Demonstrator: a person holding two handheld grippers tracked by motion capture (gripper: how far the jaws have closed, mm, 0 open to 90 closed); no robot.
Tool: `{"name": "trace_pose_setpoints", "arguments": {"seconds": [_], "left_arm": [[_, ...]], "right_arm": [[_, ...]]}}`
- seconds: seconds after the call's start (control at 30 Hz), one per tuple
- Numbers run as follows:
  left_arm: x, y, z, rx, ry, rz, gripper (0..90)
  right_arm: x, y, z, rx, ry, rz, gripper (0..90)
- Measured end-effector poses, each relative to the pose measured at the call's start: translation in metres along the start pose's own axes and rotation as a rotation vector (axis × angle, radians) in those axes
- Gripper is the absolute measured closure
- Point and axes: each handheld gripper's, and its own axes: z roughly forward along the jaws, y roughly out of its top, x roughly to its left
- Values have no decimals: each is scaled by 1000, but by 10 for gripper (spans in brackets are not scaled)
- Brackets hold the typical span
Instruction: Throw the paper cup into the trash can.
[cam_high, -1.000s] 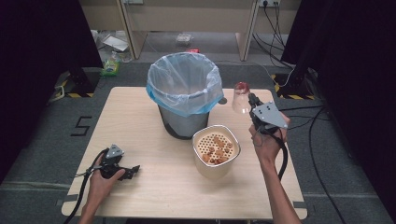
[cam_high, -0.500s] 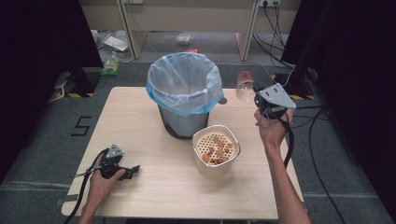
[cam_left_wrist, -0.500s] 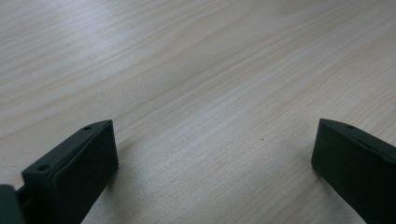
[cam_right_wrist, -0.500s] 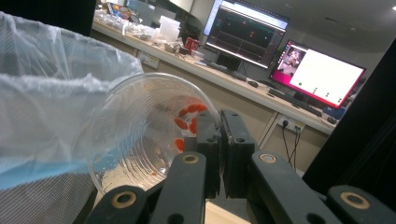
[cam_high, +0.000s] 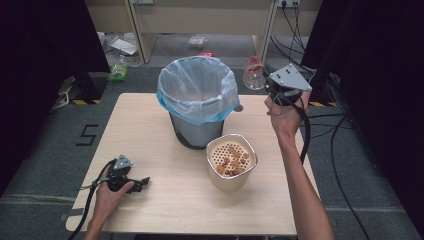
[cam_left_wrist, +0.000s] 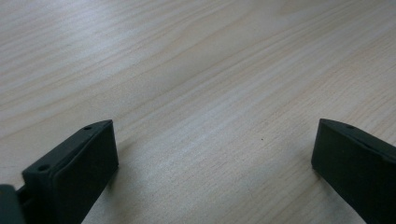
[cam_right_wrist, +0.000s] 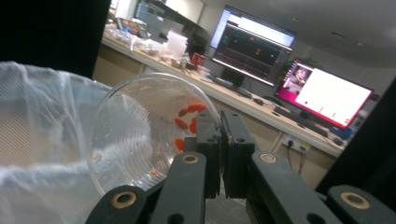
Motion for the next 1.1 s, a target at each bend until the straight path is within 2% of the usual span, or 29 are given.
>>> {"name": "trace_pose_setpoints", "arguments": {"seconds": [0.17,0.3,0.5,0.77,0.87,0.93,1.03,1.1], "left_arm": [[0,0,0,-1,0,0,0],[0,0,0,-1,0,-1,0],[0,0,0,-1,0,0,0],[0,0,0,-1,0,0,0],[0,0,0,-1,0,0,0],[0,0,0,-1,0,0,0],[0,0,0,-1,0,0,0],[0,0,0,-2,0,0,0]], "right_arm": [[12,16,14,-2,39,-16,874],[27,26,26,1,95,-10,874],[49,35,47,28,163,-32,874],[76,36,76,84,235,-54,871],[85,34,85,99,242,-66,866],[90,32,91,118,265,-52,832],[94,31,97,125,276,-37,787],[95,32,98,122,267,-31,752]]}}
